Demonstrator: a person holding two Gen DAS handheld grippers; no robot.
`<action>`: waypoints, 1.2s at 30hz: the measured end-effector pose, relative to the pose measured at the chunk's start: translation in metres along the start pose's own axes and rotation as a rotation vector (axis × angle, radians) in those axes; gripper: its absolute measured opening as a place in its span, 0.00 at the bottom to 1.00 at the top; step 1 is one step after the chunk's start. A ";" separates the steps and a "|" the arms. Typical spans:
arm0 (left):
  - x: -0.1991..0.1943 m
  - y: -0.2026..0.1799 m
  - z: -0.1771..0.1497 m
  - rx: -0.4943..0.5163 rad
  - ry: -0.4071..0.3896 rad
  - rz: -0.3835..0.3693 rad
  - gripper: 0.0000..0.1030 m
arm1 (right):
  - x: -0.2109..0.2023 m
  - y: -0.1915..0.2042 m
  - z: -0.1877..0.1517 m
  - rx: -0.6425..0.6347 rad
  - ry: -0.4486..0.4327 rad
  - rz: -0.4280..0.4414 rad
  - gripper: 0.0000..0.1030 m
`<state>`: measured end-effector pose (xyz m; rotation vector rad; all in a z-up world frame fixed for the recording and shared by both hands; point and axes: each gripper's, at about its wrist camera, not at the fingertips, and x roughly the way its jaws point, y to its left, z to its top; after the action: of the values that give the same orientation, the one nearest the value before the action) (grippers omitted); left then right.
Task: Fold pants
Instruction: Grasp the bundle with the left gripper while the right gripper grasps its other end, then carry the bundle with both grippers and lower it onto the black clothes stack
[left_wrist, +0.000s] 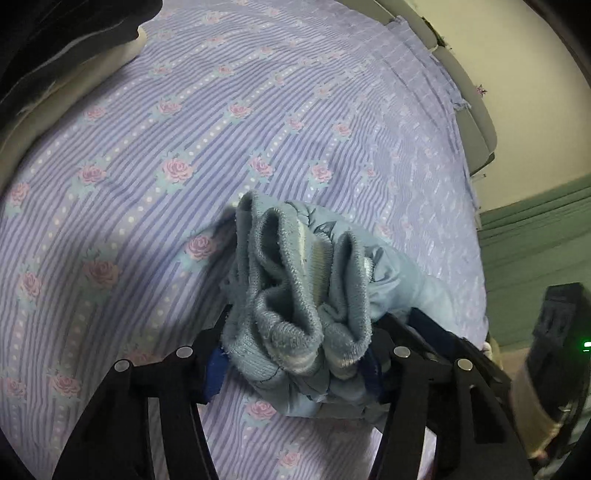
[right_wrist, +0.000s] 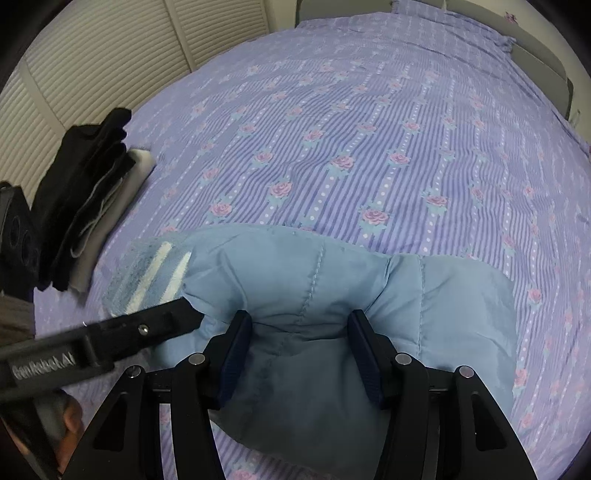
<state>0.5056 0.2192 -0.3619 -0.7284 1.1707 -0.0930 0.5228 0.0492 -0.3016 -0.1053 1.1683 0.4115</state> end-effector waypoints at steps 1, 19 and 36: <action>0.001 0.000 0.000 -0.002 0.002 0.005 0.56 | -0.005 -0.002 0.001 -0.001 0.009 0.003 0.55; 0.007 -0.018 -0.008 0.091 0.007 0.148 0.56 | 0.018 -0.150 -0.073 0.623 0.051 0.308 0.96; -0.109 -0.056 -0.030 0.221 -0.101 0.041 0.51 | -0.116 -0.055 -0.056 0.399 -0.144 0.100 0.48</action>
<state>0.4515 0.2089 -0.2489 -0.5082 1.0592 -0.1472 0.4565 -0.0477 -0.2255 0.3255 1.0954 0.2627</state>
